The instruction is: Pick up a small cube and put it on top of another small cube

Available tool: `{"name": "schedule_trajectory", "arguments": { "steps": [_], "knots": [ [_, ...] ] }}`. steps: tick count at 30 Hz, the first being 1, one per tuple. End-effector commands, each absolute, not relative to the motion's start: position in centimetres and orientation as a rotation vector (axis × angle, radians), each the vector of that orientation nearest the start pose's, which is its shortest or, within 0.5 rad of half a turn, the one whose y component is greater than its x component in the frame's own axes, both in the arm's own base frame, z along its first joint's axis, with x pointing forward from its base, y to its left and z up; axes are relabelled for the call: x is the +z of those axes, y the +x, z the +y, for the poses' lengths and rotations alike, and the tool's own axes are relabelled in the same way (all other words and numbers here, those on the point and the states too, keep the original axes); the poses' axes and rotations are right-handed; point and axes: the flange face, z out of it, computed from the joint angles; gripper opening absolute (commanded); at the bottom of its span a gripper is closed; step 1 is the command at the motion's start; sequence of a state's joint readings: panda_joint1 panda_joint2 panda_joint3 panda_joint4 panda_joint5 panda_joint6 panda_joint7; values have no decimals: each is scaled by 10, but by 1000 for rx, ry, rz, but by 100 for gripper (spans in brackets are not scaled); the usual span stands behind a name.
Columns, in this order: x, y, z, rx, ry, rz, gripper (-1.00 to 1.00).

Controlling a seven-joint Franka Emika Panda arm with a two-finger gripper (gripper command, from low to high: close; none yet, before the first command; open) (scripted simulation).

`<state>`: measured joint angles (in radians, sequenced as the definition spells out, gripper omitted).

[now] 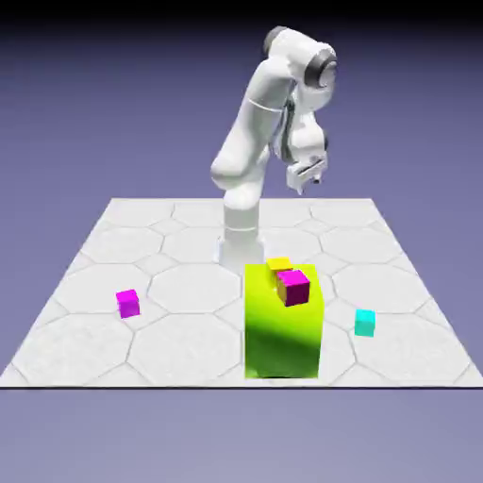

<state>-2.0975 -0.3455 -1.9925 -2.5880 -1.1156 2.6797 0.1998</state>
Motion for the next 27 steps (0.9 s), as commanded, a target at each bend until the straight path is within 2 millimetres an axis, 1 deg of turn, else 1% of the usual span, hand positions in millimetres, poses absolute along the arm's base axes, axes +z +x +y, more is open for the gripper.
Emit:
{"name": "schedule_trajectory", "arguments": {
  "steps": [1,4,6,8,10,12,14,16,17,19,20,21,27],
  "knots": [
    [207,-271,329,335,331,3112,0],
    [196,-193,380,367,516,3002,0],
    [190,-135,403,376,631,2921,0],
    [185,-74,419,376,741,2835,0],
    [181,-11,425,367,844,2745,0],
    [177,52,423,349,940,2652,0],
    [175,115,411,322,1031,2556,0],
    [173,176,390,287,1116,2459,0],
    [172,205,377,267,1156,2409,0],
    [172,260,343,220,1233,2310,0],
    [172,273,334,207,1251,2285,0],
    [172,273,334,207,1251,2285,0],
    [110,299,328,207,1251,2285,0]
  ]
}}
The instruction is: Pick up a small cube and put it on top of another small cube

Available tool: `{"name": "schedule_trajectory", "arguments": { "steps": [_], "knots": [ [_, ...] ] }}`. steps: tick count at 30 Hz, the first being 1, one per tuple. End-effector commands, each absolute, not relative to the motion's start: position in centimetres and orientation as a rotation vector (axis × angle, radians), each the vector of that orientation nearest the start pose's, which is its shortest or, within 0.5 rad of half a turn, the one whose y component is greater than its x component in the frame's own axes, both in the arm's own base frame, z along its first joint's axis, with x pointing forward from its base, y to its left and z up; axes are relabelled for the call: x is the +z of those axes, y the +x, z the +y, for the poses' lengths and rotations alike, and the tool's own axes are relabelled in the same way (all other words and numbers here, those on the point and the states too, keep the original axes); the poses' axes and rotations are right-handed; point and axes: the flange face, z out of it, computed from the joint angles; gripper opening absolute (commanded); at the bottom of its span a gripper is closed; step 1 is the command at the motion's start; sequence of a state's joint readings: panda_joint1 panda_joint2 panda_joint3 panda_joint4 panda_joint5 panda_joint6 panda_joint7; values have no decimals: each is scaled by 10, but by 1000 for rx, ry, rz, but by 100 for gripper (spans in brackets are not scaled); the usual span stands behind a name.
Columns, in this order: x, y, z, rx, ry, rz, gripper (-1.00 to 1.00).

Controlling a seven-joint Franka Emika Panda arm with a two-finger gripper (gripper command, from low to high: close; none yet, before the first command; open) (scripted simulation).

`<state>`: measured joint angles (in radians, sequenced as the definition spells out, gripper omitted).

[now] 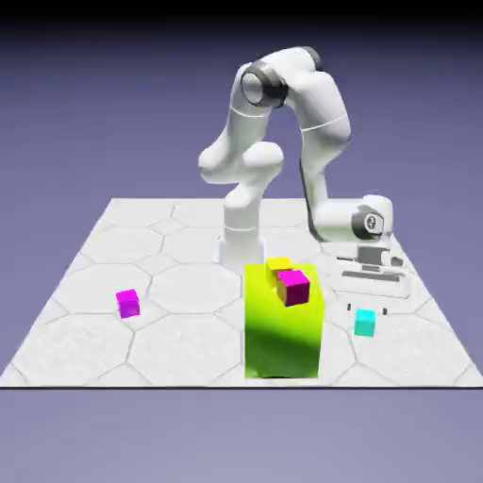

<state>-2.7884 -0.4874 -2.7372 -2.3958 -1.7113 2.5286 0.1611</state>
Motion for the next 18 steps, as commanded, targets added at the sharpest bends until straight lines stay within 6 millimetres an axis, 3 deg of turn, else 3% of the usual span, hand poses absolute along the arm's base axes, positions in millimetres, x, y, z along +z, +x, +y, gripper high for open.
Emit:
{"name": "schedule_trajectory", "arguments": {
  "steps": [1,2,3,9,11,15,18],
  "knots": [
    [109,299,328,207,1251,2285,0],
    [109,299,328,207,1251,2285,-100],
    [109,299,328,207,1251,2285,-100],
    [171,274,334,207,1251,2285,-100],
    [172,273,334,207,1251,2285,-100],
    [197,186,412,361,1181,2343,-100],
    [217,106,454,468,1131,2398,-100]
  ]
}}
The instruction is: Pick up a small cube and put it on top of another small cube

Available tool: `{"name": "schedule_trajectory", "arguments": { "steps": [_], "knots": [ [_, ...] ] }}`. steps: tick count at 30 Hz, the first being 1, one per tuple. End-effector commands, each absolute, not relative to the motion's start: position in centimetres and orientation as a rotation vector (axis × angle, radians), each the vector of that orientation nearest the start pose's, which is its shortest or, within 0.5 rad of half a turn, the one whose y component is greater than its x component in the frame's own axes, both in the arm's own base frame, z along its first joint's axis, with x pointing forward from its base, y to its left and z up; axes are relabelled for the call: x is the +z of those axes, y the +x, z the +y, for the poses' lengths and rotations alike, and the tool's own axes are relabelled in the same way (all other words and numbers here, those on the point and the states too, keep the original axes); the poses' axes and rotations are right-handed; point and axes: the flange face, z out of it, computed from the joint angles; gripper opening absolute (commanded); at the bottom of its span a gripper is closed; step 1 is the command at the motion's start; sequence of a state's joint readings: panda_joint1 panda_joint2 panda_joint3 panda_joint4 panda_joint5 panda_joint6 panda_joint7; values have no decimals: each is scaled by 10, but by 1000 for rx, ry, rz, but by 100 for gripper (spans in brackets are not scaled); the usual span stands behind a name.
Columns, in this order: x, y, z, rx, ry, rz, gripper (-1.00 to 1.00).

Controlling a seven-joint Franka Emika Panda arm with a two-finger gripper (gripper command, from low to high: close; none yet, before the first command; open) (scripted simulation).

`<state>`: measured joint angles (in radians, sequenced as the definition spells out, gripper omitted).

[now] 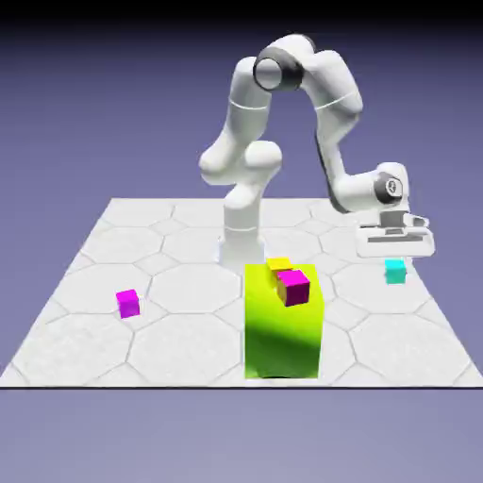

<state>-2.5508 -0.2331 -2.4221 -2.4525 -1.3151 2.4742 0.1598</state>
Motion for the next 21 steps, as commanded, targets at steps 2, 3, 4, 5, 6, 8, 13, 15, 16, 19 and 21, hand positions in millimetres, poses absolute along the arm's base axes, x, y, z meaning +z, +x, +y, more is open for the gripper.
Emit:
{"name": "schedule_trajectory", "arguments": {
  "steps": [2,3,4,5,6,8,13,15,16,19,21],
  "knots": [
    [230,47,472,533,1098,2440,-100],
    [237,16,478,564,1081,2463,-100],
    [244,-15,482,593,1064,2487,-100],
    [251,-47,483,621,1047,2512,-100],
    [257,-79,482,646,1029,2538,-100],
    [271,-143,474,692,992,2592,-100],
    [303,-297,411,772,886,2743,-100],
    [316,-352,371,788,837,2807,-100],
    [322,-377,348,792,811,2839,-100],
    [339,-443,267,791,724,2936,-100],
    [350,-477,205,779,659,2999,-100]
  ]
}}
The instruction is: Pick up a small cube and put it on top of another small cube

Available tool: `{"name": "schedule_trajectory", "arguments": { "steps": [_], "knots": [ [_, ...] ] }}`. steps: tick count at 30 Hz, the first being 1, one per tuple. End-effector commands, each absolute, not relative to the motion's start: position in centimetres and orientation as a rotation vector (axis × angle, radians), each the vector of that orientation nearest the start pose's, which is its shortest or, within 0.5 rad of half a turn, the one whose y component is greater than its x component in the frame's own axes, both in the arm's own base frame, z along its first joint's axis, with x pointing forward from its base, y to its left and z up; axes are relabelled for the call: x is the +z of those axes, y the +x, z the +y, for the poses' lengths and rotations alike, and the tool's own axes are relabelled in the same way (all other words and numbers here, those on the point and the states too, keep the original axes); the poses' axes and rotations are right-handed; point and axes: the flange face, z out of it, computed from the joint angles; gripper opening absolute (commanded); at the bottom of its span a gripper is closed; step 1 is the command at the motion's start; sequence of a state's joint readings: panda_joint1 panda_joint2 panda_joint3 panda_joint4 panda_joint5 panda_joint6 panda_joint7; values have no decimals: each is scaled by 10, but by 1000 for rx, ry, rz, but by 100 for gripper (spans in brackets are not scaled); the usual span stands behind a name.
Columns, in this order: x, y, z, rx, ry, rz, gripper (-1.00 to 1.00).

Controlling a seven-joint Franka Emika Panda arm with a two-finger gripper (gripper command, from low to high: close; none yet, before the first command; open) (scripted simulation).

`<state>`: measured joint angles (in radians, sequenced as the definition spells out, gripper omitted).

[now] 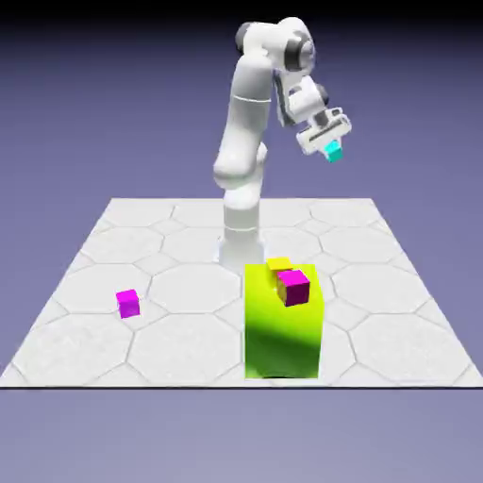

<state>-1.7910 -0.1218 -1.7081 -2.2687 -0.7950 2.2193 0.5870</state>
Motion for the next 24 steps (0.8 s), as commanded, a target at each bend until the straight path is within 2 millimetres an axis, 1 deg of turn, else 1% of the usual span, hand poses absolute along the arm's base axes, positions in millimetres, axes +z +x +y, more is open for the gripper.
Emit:
{"name": "schedule_trajectory", "arguments": {
  "steps": [1,3,4,6,7,9,10,12,13,15,16,18,20,21,23,24],
  "knots": [
    [355,-491,172,770,624,3029,-100],
    [365,-512,104,744,549,3087,-100],
    [370,-519,68,729,510,3115,-100],
    [379,-525,-5,693,425,3165,-100],
    [383,-524,-42,672,381,3187,-100],
    [390,-514,-115,628,287,3227,-100],
    [394,-505,-151,604,239,3243,-100],
    [400,-480,-222,556,137,3269,-100],
    [403,-463,-256,531,84,3278,-100],
    [409,-422,-320,483,-25,3289,-100],
    [411,-399,-350,459,-80,3291,-100],
    [415,-345,-404,415,-194,3286,-100],
    [419,-283,-451,375,-310,3271,-100],
    [420,-249,-471,358,-369,3260,-100],
    [423,-178,-504,329,-486,3230,-100],
    [424,-141,-516,318,-545,3211,-100]
  ]
}}
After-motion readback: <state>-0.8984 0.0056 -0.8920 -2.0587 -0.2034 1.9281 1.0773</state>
